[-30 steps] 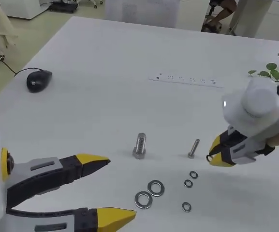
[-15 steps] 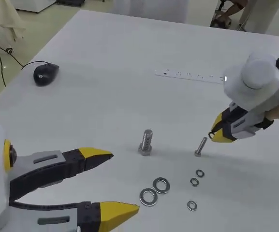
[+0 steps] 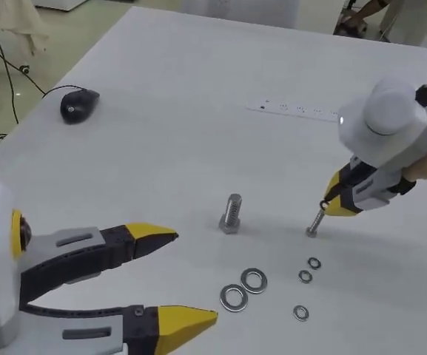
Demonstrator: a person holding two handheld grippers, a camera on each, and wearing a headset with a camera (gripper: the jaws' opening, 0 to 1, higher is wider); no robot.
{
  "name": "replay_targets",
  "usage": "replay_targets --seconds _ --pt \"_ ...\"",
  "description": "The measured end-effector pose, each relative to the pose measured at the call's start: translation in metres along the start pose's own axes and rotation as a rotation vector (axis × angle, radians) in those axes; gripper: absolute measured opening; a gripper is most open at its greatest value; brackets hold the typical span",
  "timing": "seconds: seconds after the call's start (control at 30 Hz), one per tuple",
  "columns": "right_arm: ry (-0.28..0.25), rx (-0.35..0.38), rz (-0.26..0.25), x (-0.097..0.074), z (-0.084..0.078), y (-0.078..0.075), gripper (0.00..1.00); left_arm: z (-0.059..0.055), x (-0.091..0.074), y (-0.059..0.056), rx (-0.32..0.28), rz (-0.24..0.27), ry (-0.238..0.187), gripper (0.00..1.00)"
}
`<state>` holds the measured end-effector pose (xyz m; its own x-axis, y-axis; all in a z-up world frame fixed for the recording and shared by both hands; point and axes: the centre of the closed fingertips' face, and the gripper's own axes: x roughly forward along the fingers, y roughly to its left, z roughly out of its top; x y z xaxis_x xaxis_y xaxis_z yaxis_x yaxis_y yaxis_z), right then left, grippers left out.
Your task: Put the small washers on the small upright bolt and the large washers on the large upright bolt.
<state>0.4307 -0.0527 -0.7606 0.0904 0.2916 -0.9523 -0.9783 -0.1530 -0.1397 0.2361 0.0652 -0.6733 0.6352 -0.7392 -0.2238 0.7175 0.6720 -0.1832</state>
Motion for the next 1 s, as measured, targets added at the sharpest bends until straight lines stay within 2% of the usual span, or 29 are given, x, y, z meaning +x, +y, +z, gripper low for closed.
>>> replay_targets --seconds 0.3,0.6,1.0 --pt "0.014 -0.009 0.014 0.009 -0.004 0.001 0.12 -0.001 -0.001 0.001 -0.006 0.006 -0.001 0.52" --pt "0.027 -0.024 0.027 0.031 -0.009 0.0 0.13 -0.003 -0.002 0.002 -0.012 0.011 0.002 0.52" --pt "0.036 -0.024 0.045 0.052 -0.016 0.005 0.13 -0.006 -0.006 0.006 -0.023 0.03 0.01 0.52"
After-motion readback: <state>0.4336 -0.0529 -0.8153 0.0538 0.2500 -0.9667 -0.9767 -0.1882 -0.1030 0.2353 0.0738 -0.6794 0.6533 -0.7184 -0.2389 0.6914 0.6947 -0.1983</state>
